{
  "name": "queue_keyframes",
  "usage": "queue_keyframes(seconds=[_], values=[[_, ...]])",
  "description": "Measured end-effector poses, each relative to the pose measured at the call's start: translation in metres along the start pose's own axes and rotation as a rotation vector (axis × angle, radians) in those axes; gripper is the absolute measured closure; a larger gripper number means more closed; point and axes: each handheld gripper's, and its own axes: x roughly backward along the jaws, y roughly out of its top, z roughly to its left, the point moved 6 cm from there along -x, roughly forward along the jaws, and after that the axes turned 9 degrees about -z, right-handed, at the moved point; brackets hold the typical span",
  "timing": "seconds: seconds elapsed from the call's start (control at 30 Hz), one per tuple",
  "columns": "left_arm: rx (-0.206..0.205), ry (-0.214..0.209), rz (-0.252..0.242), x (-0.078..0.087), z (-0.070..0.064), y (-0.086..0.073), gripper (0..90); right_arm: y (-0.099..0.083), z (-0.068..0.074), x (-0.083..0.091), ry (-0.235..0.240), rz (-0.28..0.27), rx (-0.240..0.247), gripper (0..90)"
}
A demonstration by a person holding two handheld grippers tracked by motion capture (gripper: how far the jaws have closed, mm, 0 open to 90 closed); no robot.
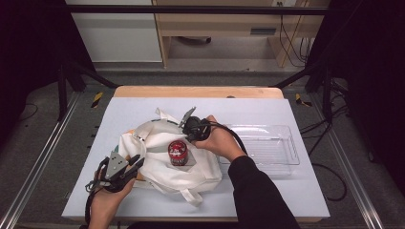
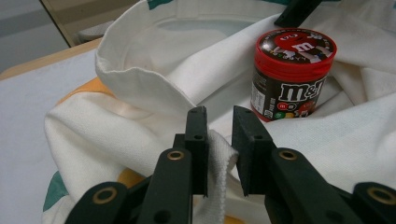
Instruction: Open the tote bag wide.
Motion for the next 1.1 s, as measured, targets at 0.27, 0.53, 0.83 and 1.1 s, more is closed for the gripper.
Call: queue_keyframes(seconds=[0.27, 0.53, 0.83, 1.1], values=[[-0.004, -0.012, 0.005, 0.003, 0.003, -0.001, 83.3, 0.006, -0.007, 0.005, -0.043, -0.048, -0.053, 85.0], [-0.028, -0.029, 0.01, 0.012, 0.003, -0.001, 84.1, 0.013, -0.021, 0.015, -0.099, -0.115, -0.108, 85.9], [-0.057, -0.042, 0.045, 0.022, 0.0, -0.008, 84.5, 0.01, -0.042, 0.019, -0.17, -0.155, -0.204, 86.1], [-0.072, -0.044, 0.075, 0.026, 0.001, -0.017, 84.7, 0.003, -0.045, 0.01, -0.182, -0.098, -0.213, 86.0]])
